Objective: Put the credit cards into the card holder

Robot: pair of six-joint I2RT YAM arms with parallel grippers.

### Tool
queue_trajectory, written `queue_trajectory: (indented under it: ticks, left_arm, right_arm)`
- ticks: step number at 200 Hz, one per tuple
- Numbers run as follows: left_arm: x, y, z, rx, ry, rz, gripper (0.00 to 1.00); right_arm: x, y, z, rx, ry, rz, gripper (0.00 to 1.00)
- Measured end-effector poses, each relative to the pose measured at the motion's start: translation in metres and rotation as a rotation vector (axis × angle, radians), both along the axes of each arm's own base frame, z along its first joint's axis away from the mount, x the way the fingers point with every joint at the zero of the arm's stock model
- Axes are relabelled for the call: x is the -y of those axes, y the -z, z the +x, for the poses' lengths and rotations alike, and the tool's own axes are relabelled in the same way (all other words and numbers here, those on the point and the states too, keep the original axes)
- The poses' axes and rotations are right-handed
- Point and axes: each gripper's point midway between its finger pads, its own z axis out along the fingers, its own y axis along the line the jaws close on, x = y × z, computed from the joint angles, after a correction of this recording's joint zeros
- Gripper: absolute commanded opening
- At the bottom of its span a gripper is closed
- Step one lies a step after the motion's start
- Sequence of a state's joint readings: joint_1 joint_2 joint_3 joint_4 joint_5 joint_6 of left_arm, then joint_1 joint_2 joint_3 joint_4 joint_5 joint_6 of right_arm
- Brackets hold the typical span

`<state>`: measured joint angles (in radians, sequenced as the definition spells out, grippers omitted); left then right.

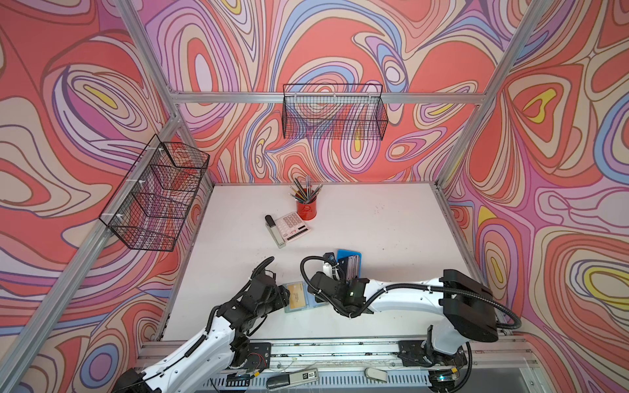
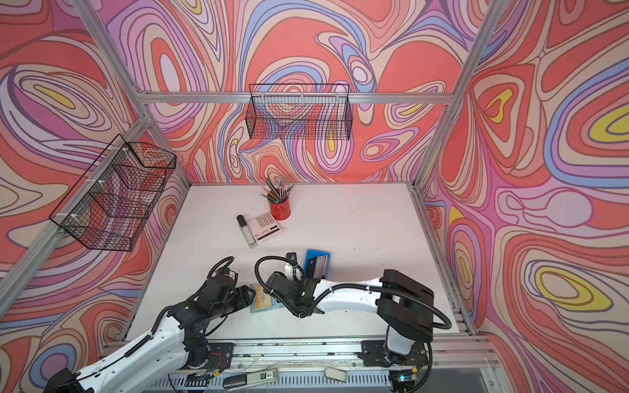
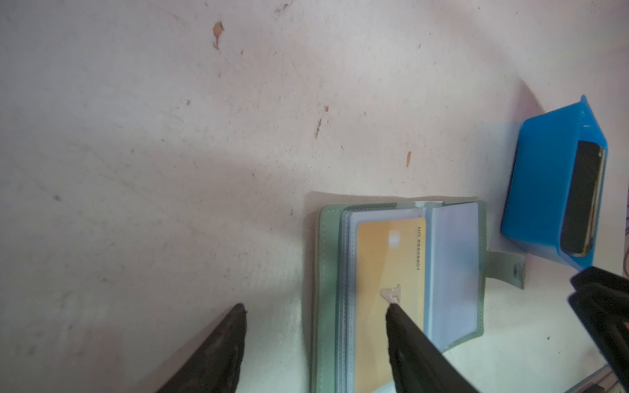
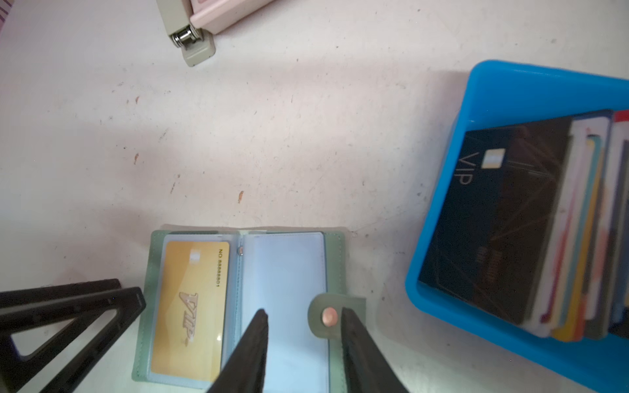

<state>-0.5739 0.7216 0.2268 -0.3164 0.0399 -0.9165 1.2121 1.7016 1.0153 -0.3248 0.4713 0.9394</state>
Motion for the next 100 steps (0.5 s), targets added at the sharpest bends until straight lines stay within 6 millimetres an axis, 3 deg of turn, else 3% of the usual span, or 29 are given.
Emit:
queue_trajectory:
  ticks: [58,100]
  left_arm:
    - [0.001,0.000,0.000,0.000,0.003,-0.004,0.67]
    - [0.003,0.000,0.002,0.002,0.005,-0.008,0.67]
  right_arm:
    - [0.008,0.030,-0.001,-0.044,0.003,-0.151,0.38]
    - [0.014,0.034,-0.003,-0.053,0.003,-0.183,0.34]
